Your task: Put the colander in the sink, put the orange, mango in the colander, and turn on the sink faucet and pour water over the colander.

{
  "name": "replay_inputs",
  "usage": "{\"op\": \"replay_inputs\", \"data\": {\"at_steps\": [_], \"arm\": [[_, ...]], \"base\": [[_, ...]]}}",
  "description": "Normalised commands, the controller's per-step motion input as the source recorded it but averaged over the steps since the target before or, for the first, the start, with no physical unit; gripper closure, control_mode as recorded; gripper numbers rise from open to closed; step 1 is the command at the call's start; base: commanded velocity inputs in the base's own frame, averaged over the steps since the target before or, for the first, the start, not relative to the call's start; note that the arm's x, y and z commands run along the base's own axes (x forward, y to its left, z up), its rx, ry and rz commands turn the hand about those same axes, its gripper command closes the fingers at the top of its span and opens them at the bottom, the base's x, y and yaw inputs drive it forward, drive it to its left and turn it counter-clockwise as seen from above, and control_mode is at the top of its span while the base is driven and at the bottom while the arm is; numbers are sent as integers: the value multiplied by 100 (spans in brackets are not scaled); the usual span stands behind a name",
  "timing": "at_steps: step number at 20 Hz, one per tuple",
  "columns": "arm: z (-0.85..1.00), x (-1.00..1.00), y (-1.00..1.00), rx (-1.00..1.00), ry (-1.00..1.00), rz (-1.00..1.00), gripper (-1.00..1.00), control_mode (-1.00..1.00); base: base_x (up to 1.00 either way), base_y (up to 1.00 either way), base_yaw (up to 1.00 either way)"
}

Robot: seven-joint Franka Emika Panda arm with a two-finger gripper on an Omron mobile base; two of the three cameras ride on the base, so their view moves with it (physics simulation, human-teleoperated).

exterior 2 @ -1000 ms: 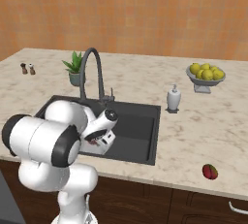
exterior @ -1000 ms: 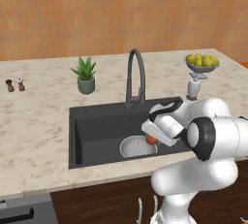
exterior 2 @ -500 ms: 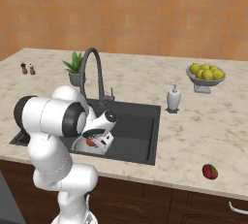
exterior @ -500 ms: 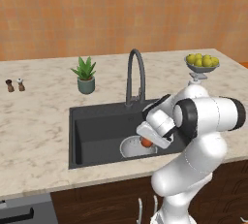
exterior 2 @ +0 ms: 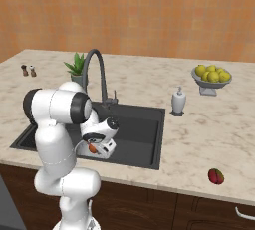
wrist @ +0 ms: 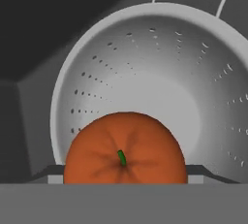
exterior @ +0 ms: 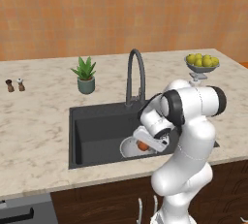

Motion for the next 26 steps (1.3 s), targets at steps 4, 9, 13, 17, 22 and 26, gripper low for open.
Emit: {"op": "replay_inputs", "data": {"at_steps": [4, 9, 13, 17, 22, 26], "arm": [[-34, 12, 6, 0, 0, 0, 100, -100], [-26, 17, 19, 0, 0, 0, 100, -100], [-20, 14, 21, 0, 0, 0, -100, -100], [-4, 1, 12, 0, -1, 0, -100, -100], [28, -7, -3, 0, -3, 0, -100, -100], [57, -8, -13, 0, -2, 0, -100, -100]], "base": [[0, 0, 0], [0, 0, 0], [0, 0, 0], [0, 0, 0], [0, 0, 0], [0, 0, 0]]}}
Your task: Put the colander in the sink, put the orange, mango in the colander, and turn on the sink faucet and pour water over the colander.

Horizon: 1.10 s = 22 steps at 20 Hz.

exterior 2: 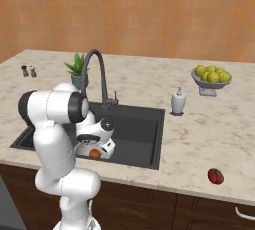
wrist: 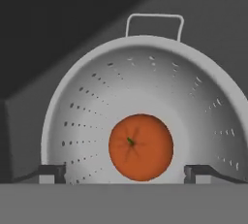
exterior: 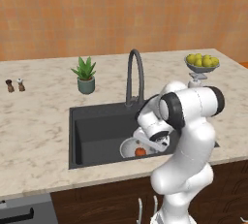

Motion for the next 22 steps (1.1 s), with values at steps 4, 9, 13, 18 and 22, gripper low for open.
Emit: {"op": "replay_inputs", "data": {"at_steps": [4, 9, 13, 18, 22], "arm": [[66, -18, -47, 0, -5, 0, -100, -100], [100, -13, -80, 5, -12, 0, -100, -100], [100, 0, -66, 6, -7, 0, -100, -100], [100, 0, -64, 0, 0, 0, -100, -100], [100, 0, -68, -1, 0, 0, -100, -100]], "base": [[0, 0, 0], [0, 0, 0], [0, 0, 0], [0, 0, 0], [0, 0, 0]]}}
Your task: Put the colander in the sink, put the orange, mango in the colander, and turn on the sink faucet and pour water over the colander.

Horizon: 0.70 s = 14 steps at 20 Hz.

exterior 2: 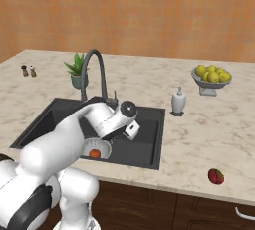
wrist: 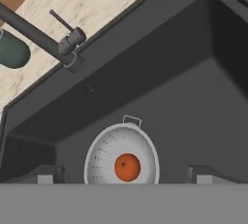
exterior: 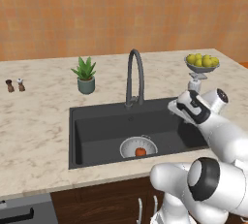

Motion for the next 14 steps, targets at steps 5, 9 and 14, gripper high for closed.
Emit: {"op": "replay_inputs", "data": {"at_steps": [5, 9, 14], "arm": [[78, -27, -86, -10, 0, 0, -100, -100], [24, -39, -95, -14, 4, 0, -100, -100], [3, -52, -80, -14, 5, 0, -100, -100]], "base": [[0, 0, 0], [0, 0, 0], [0, 0, 0]]}}
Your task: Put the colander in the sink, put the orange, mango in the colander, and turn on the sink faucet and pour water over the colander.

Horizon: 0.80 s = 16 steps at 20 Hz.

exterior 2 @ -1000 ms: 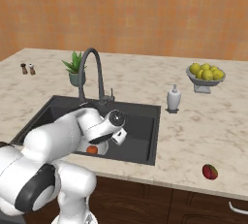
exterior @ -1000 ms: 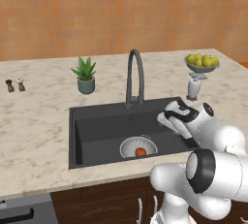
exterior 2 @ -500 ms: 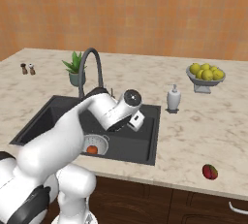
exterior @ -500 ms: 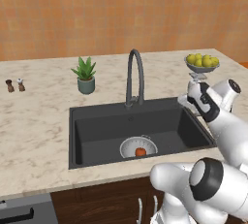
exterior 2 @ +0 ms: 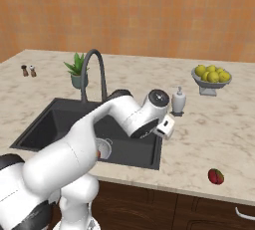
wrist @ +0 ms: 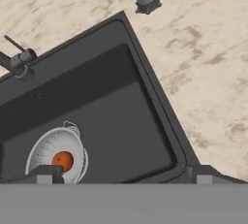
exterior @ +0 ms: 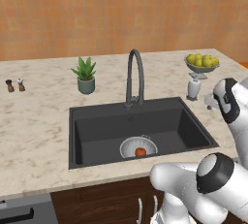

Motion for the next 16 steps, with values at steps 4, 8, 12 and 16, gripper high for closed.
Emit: {"op": "replay_inputs", "data": {"at_steps": [4, 8, 12, 16], "arm": [[0, -45, -82, -16, 3, 0, -100, -100], [0, -24, -78, -17, 5, 0, -100, -100], [0, -9, -70, -17, 9, 0, -100, -100], [-9, -20, -67, -14, 14, 0, -100, -100]], "base": [[0, 0, 0], [0, 0, 0], [0, 0, 0], [0, 0, 0]]}}
